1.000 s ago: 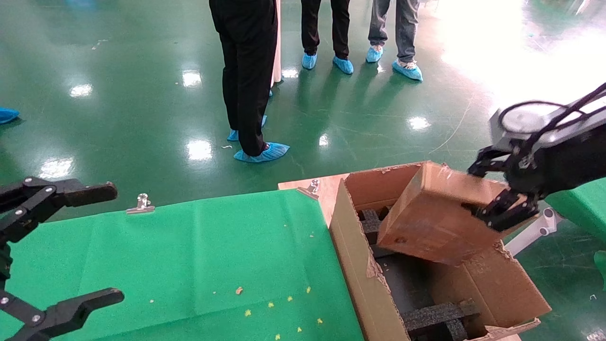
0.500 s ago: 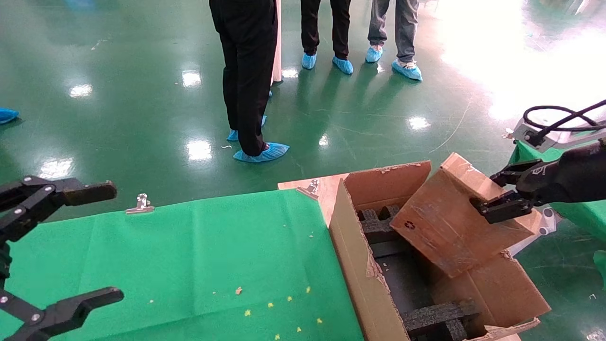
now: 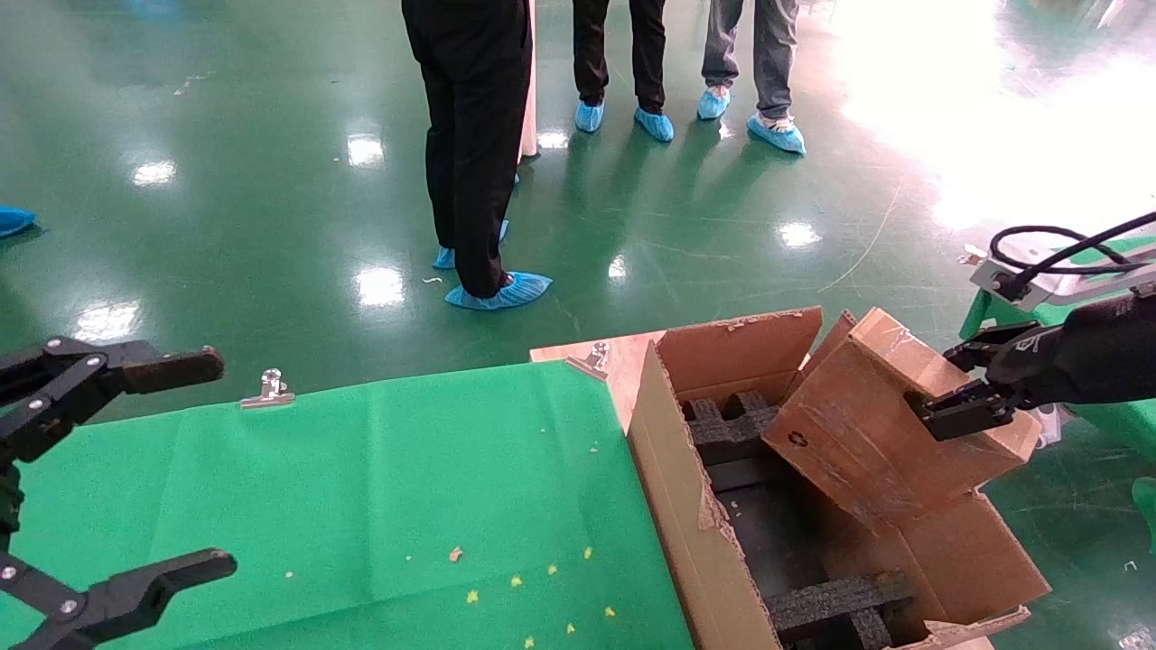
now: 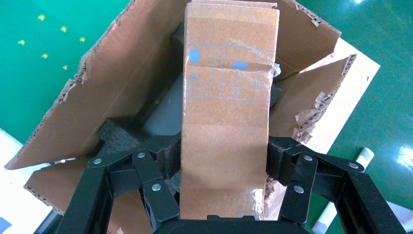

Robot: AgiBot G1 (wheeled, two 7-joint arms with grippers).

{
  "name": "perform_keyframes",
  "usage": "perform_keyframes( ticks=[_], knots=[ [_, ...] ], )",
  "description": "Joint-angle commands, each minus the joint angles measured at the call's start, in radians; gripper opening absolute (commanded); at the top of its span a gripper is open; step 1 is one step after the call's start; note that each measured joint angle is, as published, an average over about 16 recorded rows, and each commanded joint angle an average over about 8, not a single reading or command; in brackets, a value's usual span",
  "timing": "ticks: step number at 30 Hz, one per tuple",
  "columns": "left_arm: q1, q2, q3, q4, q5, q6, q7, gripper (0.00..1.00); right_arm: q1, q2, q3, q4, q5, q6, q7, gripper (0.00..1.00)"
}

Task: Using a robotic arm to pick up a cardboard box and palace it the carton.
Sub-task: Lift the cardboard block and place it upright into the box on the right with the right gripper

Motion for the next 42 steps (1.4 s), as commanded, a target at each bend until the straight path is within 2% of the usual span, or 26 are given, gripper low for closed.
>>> perform_keyframes(
  ticks=[1,7,11,19,27,34,42],
  knots=[
    [0.000,0.000,0.000,0.000,0.000,0.000,0.000,1.00,0.002,0.001,-0.002,0.004,-0.004,0.004,0.002,0.00],
    [0.000,0.000,0.000,0.000,0.000,0.000,0.000,1.00,-0.003,-0.004,0.001,-0.007,0.001,-0.005,-0.003,0.00],
    [0.000,0.000,0.000,0.000,0.000,0.000,0.000,1.00,-0.021,-0.009,-0.008,-0.022,0.003,0.003,0.035,0.00],
    [0.000,0.000,0.000,0.000,0.000,0.000,0.000,1.00,-0.095,-0.047,-0.048,-0.076,0.005,0.073,0.257,0.00],
    [0.000,0.000,0.000,0.000,0.000,0.000,0.000,1.00,-0.140,-0.080,-0.077,-0.074,-0.009,0.160,0.447,0.00],
    [0.000,0.000,0.001,0.000,0.000,0.000,0.000,1.00,-0.156,-0.106,-0.104,-0.051,-0.045,0.222,0.576,0.00],
    [0.000,0.000,0.001,0.000,-0.001,0.000,0.000,1.00,-0.173,-0.131,-0.129,-0.009,-0.082,0.279,0.682,0.00]
  ],
)
